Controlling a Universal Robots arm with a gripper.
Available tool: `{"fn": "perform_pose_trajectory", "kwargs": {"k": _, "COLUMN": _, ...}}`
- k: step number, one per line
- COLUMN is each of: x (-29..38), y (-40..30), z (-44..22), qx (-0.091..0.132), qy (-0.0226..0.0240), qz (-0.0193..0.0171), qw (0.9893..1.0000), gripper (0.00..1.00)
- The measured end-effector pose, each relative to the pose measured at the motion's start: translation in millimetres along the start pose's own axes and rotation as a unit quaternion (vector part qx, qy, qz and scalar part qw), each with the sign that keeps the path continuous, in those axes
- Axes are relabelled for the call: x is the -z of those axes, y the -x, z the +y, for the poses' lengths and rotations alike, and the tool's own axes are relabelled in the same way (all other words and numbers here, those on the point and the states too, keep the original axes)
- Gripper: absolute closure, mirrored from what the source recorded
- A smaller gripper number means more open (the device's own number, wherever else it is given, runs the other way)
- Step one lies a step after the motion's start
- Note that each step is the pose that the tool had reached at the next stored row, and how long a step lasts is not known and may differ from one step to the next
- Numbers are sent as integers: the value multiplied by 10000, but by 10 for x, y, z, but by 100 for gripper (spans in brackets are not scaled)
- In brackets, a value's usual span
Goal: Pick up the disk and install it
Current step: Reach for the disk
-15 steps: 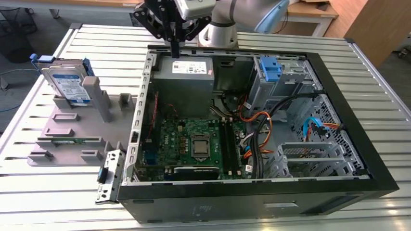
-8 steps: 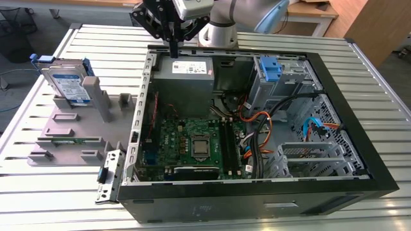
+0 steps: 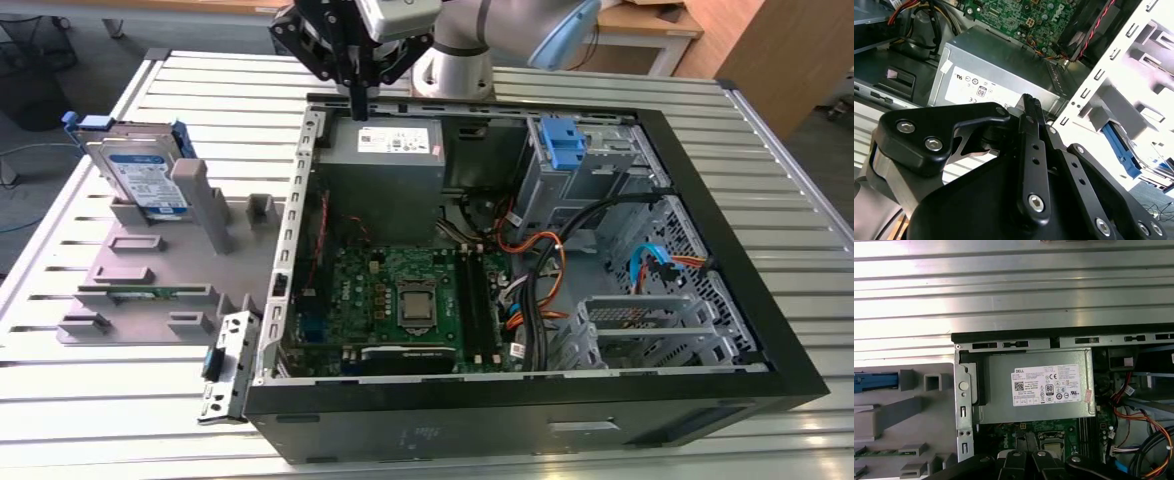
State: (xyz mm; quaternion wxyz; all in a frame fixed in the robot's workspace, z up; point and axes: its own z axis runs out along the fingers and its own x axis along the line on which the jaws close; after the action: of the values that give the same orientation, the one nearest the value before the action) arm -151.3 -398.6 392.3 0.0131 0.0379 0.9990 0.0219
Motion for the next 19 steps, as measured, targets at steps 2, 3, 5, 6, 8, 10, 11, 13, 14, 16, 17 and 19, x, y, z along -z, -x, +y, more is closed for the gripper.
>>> {"fn": "perform_pose_trajectory", "kwargs": {"k": 2, "x": 0, "y": -6, "z": 0, "qx": 0, "qy": 0, "qz": 0, "qw": 10000, "gripper": 89}}
{"fn": "perform_pose_trajectory", "kwargs": {"k": 3, "x": 0, "y": -9, "z": -1, "qx": 0, "qy": 0, "qz": 0, "qw": 10000, "gripper": 89}}
{"fn": "perform_pose_trajectory", "kwargs": {"k": 5, "x": -1, "y": -16, "z": -1, "qx": 0, "qy": 0, "qz": 0, "qw": 10000, "gripper": 89}}
{"fn": "perform_pose_trajectory", "kwargs": {"k": 6, "x": -1, "y": -20, "z": -2, "qx": 0, "qy": 0, "qz": 0, "qw": 10000, "gripper": 89}}
{"fn": "perform_pose_trajectory", "kwargs": {"k": 8, "x": -2, "y": -31, "z": -3, "qx": 0, "qy": 0, "qz": 0, "qw": 10000, "gripper": 89}}
{"fn": "perform_pose_trajectory", "kwargs": {"k": 10, "x": -2, "y": -49, "z": -4, "qx": 0, "qy": 0, "qz": 0, "qw": 10000, "gripper": 89}}
{"fn": "perform_pose_trajectory", "kwargs": {"k": 11, "x": -3, "y": -63, "z": -4, "qx": 0, "qy": 0, "qz": 0, "qw": 10000, "gripper": 89}}
{"fn": "perform_pose_trajectory", "kwargs": {"k": 13, "x": -5, "y": -93, "z": -6, "qx": 0, "qy": 0, "qz": 0, "qw": 10000, "gripper": 89}}
{"fn": "perform_pose_trajectory", "kwargs": {"k": 14, "x": -5, "y": -110, "z": -7, "qx": 1, "qy": 0, "qz": 0, "qw": 10000, "gripper": 89}}
{"fn": "perform_pose_trajectory", "kwargs": {"k": 16, "x": -6, "y": -145, "z": -9, "qx": 0, "qy": -1, "qz": 0, "qw": 10000, "gripper": 89}}
{"fn": "perform_pose_trajectory", "kwargs": {"k": 17, "x": -8, "y": -165, "z": -10, "qx": 0, "qy": 0, "qz": 0, "qw": 10000, "gripper": 89}}
{"fn": "perform_pose_trajectory", "kwargs": {"k": 19, "x": -9, "y": -208, "z": -12, "qx": 0, "qy": 0, "qz": 0, "qw": 10000, "gripper": 89}}
